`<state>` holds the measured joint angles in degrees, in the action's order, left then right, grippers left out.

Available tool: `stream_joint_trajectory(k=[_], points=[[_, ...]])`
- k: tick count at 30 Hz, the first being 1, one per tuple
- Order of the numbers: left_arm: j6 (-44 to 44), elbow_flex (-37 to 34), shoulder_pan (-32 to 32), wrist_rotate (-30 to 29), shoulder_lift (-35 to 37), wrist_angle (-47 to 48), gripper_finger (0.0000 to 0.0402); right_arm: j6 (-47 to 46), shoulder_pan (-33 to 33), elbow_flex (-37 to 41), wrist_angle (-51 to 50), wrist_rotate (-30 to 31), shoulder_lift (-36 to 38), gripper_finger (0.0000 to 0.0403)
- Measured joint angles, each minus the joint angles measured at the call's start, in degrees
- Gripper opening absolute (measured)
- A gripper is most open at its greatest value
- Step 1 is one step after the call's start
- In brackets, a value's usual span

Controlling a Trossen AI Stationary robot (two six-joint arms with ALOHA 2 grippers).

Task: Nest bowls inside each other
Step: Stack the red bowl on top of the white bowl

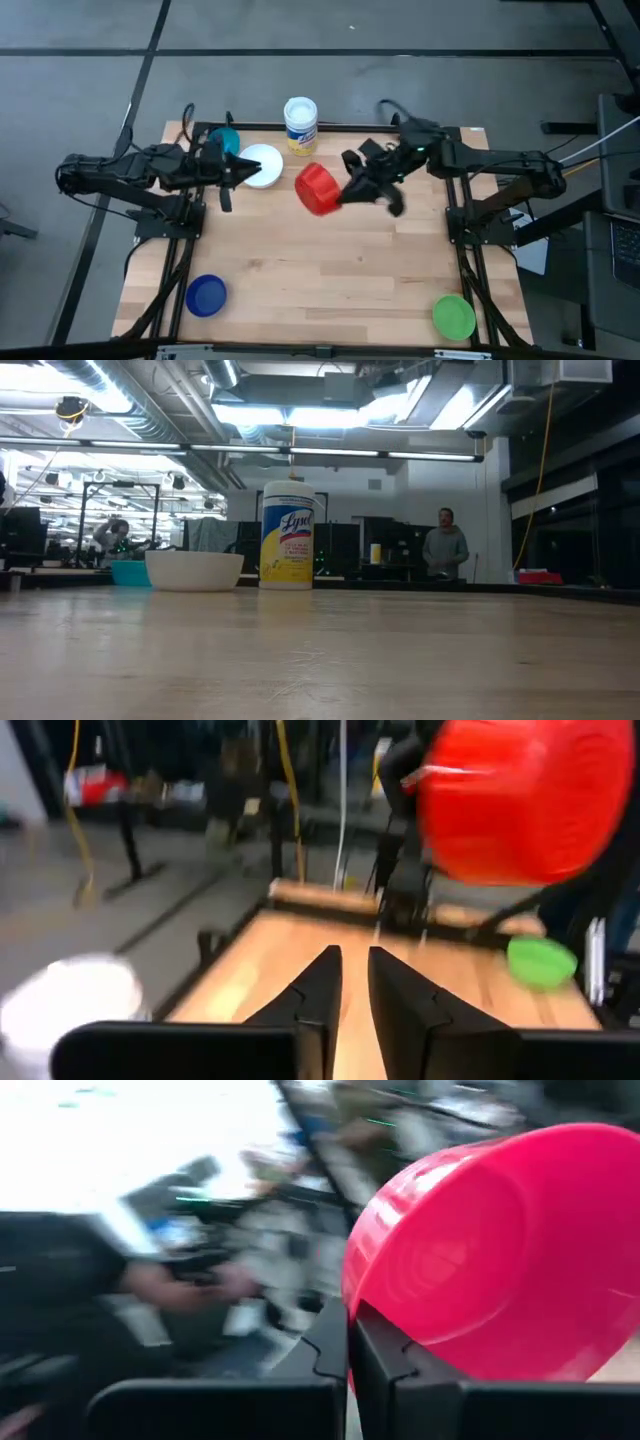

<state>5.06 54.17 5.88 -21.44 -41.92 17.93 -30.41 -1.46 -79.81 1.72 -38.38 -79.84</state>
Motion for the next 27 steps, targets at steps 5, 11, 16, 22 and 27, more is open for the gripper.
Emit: stream_joint_trajectory(k=[5,11,16,22,27], points=[[-2.7,0.0,-0.5,6.1,2.1,-8.1,0.0072,-5.0,4.4,0.0,21.7,-13.5,0.0,0.0001],[3.4,-1.1,-6.3,32.1,0.5,-25.7,0.0079,-8.1,5.9,0.0,33.4,-16.3,-0.8,0.0001],[13.6,-2.3,-9.7,47.2,-5.9,-42.9,0.0077,-9.0,6.2,0.0,38.5,-17.3,-3.6,0.0001],[24.6,-2.5,-11.1,55.7,-16.6,-59.3,0.0079,-16.7,6.0,0.0,52.8,-18.3,-8.1,0.0001],[31.0,-2.5,-12.7,57.6,-22.8,-69.6,0.0077,-18.5,7.1,0.0,57.4,-18.7,-8.9,0.0001]])
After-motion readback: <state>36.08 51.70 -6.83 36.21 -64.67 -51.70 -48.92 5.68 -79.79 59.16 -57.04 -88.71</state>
